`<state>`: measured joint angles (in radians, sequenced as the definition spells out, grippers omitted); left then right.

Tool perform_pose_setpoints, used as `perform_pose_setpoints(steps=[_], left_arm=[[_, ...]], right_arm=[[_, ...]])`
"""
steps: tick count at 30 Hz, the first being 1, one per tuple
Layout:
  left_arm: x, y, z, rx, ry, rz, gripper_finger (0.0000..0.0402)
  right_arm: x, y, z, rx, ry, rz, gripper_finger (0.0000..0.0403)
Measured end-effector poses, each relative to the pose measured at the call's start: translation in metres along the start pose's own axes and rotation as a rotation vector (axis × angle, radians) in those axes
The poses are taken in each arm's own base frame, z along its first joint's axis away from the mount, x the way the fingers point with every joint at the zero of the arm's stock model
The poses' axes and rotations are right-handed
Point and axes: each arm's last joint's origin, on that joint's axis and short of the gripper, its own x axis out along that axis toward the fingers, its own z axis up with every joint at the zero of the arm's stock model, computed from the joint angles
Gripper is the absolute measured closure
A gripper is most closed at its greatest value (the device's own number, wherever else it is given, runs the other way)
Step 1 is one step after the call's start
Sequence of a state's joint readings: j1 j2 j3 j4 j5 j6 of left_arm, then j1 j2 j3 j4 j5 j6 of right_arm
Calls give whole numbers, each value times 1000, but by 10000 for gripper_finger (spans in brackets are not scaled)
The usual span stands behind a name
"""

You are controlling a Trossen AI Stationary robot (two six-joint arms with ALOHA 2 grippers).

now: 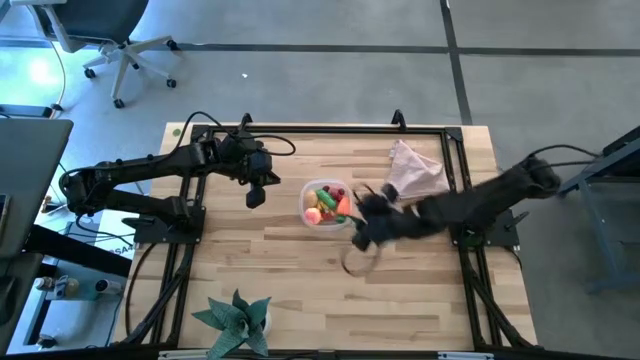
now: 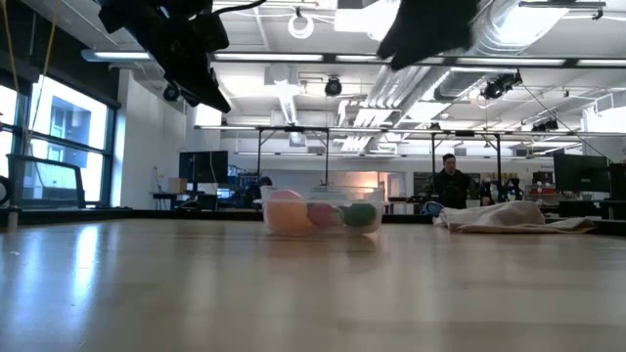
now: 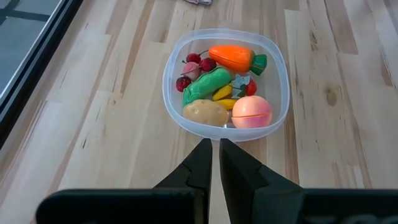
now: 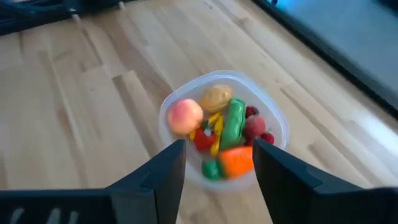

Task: Pick and placing Produce into tupperware
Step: Return to Home Position

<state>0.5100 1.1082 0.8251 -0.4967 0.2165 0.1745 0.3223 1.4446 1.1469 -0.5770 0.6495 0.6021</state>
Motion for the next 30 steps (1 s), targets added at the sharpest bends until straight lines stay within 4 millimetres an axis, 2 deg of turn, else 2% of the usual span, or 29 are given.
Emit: perform_pose_setpoints(steps=[4,7,11,15,18,23,27,30], left_arm=[[0,0,0,0,-1,0,380],[0,0,0,0,0,0,380],[0,0,0,0,0,0,380],[0,0,0,0,0,0,380],[0,0,0,0,0,0,380],[0,0,0,0,0,0,380],[0,0,0,0,0,0,380],[0,0,0,0,0,0,380]], right_arm=[[-32,20,-29,-6,-24,-39,255],[-39,35,-52,17,6,-44,280],[-31,58,-76,-10,29,-38,307],[-10,73,-89,-73,35,-51,332],[7,75,-81,-130,25,-41,354],[30,66,-45,-250,12,111,396],[46,35,-8,-310,7,224,399],[51,6,20,-325,-47,305,400]])
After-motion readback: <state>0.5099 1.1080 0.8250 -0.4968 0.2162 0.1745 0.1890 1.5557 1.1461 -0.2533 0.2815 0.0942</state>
